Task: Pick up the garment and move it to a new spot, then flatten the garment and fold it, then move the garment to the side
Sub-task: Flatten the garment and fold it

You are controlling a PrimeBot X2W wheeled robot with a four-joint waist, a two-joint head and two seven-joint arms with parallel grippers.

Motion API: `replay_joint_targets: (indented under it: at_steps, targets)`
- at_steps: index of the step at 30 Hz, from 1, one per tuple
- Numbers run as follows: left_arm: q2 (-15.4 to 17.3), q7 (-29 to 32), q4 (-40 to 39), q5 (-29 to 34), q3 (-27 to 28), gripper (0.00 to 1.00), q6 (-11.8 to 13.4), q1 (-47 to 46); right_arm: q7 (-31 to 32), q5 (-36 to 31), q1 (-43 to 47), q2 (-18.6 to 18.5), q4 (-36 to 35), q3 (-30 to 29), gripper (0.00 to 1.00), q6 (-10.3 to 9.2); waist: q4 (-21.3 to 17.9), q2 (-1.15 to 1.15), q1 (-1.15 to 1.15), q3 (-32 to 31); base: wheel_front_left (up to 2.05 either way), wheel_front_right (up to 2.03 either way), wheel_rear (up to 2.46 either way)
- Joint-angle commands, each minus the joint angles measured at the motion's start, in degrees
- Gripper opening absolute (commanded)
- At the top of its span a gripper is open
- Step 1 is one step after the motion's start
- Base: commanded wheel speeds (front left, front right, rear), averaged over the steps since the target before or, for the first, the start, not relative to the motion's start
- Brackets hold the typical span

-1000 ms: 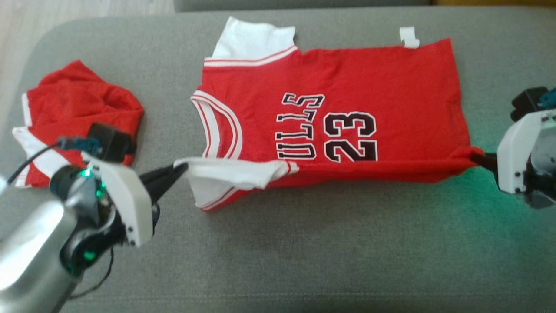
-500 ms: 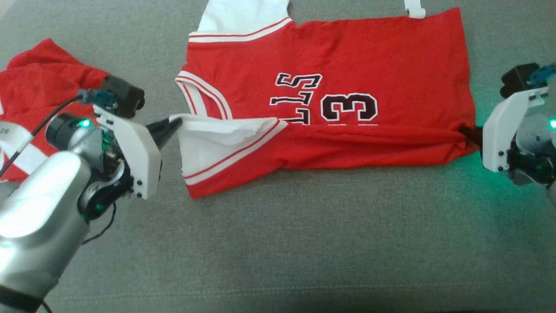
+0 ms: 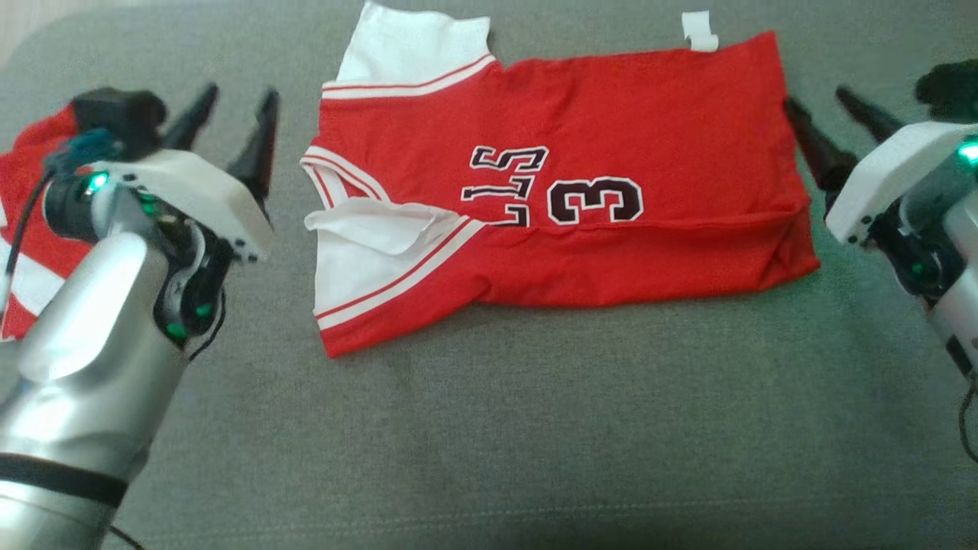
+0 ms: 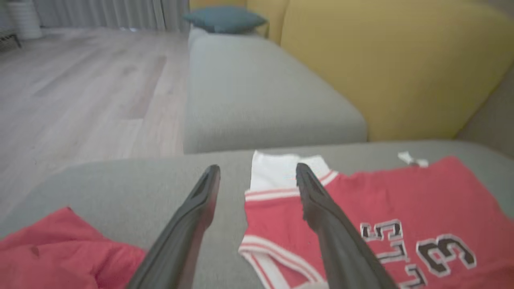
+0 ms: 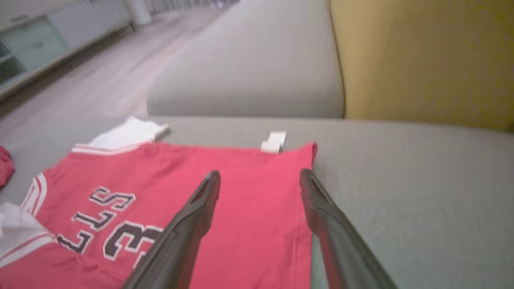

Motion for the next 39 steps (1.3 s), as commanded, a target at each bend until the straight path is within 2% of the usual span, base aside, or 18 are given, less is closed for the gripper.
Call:
replay_joint_targets:
  at_steps: [1, 4, 6, 9, 11, 15, 20, 23, 27, 30, 36, 39]
  targets:
    - [1.18, -3.04, -1.54, -0.56, 3.83, 1.00, 1.00, -2.59, -3.27, -0.45, 0.10, -0.43, -1.64, -1.03, 1.00, 0.37, -0.24, 0.00, 0.00, -1.10, 0.00, 0.00, 0.00]
    - [-1.34, -10.33, -2.95, -1.63, 6.65, 1.00, 3.00, -0.09, -12.13, -3.30, 1.50, 0.06, -3.00, -2.06, 1.00, 0.37, -0.45, 0.00, 0.00, -2.85, 0.00, 0.00, 0.00]
    - [-3.75, -13.12, -5.63, -1.69, 9.20, 1.00, 5.12, 3.68, -18.75, -5.64, 3.56, 1.65, -2.79, -5.80, 1.00, 0.37, -0.60, 0.00, 0.00, -4.59, 0.00, 0.00, 0.00]
    - [-5.93, -13.67, -10.26, 2.29, 12.26, 1.00, 8.89, 8.18, -20.66, -10.55, 6.41, 3.71, -3.80, -11.19, 1.00, 0.37, -0.62, 0.00, 0.00, -5.88, 0.00, 0.00, 0.00]
    - [-8.42, -13.70, -14.51, 5.67, 14.36, 1.00, 10.16, 12.30, -20.80, -15.61, 9.15, 5.47, -7.18, -17.15, 1.00, 0.37, -0.60, 0.00, 0.00, -6.49, 0.00, 0.00, 0.00]
    - [-13.20, -13.72, -19.99, 12.01, 16.96, 1.00, 10.69, 20.23, -20.84, -27.03, 19.36, 11.32, -16.14, -29.60, 1.00, 0.37, -0.32, 0.00, 0.00, -7.79, 0.00, 0.00, 0.00]
    - [-17.94, -13.73, -20.03, 15.48, 19.27, 1.00, 9.25, 27.71, -20.85, -38.43, 31.19, 18.99, -24.53, -37.95, 1.00, 0.37, -0.13, 0.00, 0.00, -8.85, 0.00, 0.00, 0.00]
    - [-18.91, -13.73, -16.85, 17.17, 19.23, 1.00, 8.35, 30.06, -20.85, -42.24, 35.20, 22.09, -27.20, -40.05, 1.00, 0.37, -0.51, 0.00, 0.00, -8.93, 0.00, 0.00, 0.00]
    - [-19.35, -13.73, -10.63, 18.32, 18.79, 1.00, 7.73, 29.61, -20.50, -44.22, 36.69, 23.84, -29.87, -41.51, 1.00, 0.37, -1.47, 0.00, 0.00, -8.19, 0.00, 0.00, 0.00]
    - [-19.44, -12.77, -5.19, 18.62, 18.46, 1.00, 8.38, 28.22, -19.54, -44.81, 36.39, 24.05, -31.80, -42.45, 1.00, 0.37, -2.26, 0.00, 0.00, -7.45, 0.00, 0.00, 0.00]
    - [-18.45, -8.64, 3.50, 19.53, 19.01, 1.00, 11.81, 24.68, -18.06, -45.00, 35.69, 23.95, -34.98, -44.04, 1.00, 0.37, -3.89, 0.00, 0.00, -5.69, 0.00, 0.00, 0.00]
    - [-17.88, -7.29, 6.27, 19.65, 18.83, 1.00, 11.94, 23.53, -17.71, -44.85, 35.67, 23.96, -36.05, -44.63, 1.00, 0.37, -4.55, 0.00, 0.00, -5.08, 0.00, 0.00, 0.00]
